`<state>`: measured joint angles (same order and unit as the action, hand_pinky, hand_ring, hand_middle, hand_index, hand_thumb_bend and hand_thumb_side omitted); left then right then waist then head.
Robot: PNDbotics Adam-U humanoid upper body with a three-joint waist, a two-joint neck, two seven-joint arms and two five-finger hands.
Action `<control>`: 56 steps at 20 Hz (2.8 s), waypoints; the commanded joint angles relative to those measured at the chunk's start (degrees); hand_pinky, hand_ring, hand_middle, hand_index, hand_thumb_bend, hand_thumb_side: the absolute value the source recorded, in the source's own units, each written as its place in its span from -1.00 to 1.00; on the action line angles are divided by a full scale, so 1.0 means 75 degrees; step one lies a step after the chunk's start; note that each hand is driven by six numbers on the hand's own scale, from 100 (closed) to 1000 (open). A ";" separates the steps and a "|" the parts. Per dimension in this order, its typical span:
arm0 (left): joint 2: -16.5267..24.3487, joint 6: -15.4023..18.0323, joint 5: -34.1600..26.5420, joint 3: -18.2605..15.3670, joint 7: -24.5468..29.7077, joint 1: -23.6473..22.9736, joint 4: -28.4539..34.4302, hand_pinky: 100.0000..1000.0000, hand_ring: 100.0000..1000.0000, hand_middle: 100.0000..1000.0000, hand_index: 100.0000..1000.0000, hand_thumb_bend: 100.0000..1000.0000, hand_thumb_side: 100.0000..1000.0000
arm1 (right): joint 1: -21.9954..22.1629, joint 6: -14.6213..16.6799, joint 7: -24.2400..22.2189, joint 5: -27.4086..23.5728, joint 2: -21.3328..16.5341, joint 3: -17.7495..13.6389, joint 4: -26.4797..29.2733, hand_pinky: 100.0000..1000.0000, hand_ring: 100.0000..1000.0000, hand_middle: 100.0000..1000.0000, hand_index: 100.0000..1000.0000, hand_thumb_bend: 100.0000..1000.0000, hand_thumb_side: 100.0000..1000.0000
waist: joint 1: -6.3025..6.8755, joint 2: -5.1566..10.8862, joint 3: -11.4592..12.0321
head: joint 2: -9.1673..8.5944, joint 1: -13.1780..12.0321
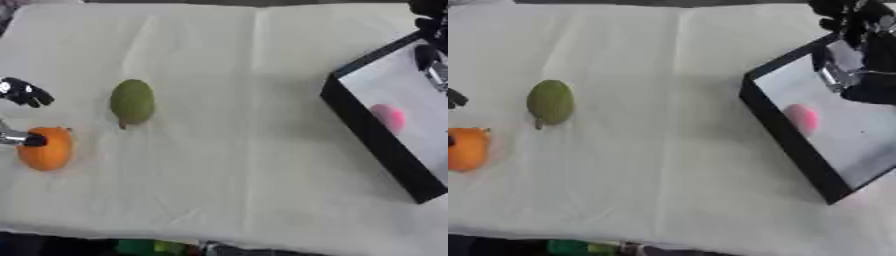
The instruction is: Pick up the objects with one hand, pass them to the other hand, and then place them into the box on the other side of the table.
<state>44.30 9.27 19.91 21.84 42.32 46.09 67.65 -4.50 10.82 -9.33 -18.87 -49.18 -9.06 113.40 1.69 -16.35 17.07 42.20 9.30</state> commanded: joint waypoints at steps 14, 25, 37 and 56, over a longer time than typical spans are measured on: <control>-0.0386 0.0428 0.2122 0.0180 -0.0332 0.0155 -0.0517 0.74 0.68 0.58 0.71 0.28 -0.60 | 0.0034 0.0032 -0.0047 0.0064 -0.0136 -0.0023 0.0100 1.00 1.00 0.80 1.00 -1.00 -0.81 | -0.0019 0.0152 -0.0042 | -0.0019 -0.0016; -0.0294 0.0625 0.2594 0.0108 -0.0420 0.0040 -0.0676 0.70 0.65 0.55 0.67 0.11 -0.91 | 0.0082 0.0074 -0.0121 0.0159 -0.0149 0.0027 0.0056 1.00 1.00 0.80 1.00 -1.00 -0.79 | -0.0022 0.0155 -0.0014 | -0.0008 0.0004; -0.0262 0.0333 0.2578 0.0081 -0.0892 0.0051 -0.0260 0.30 0.20 0.09 0.26 -0.81 -1.00 | 0.0107 0.0076 -0.0187 0.0178 -0.0128 0.0058 0.0019 1.00 1.00 0.80 1.00 -1.00 -0.77 | -0.0041 0.0170 0.0000 | 0.0023 0.0005; -0.1092 0.0108 0.2262 -0.0800 -0.2634 0.0727 0.1190 0.18 -0.06 -0.18 0.04 -1.00 -1.00 | -0.0325 0.0511 -0.0402 -0.0409 -0.0430 0.0162 0.0159 1.00 1.00 0.81 1.00 -1.00 -0.90 | -0.0115 0.0273 -0.0050 | -0.0022 0.0300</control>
<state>35.88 10.20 37.35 17.22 23.32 50.16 75.42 -6.34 14.06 -11.85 -21.41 -49.88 -7.66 113.41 0.90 -15.79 16.67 42.24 11.21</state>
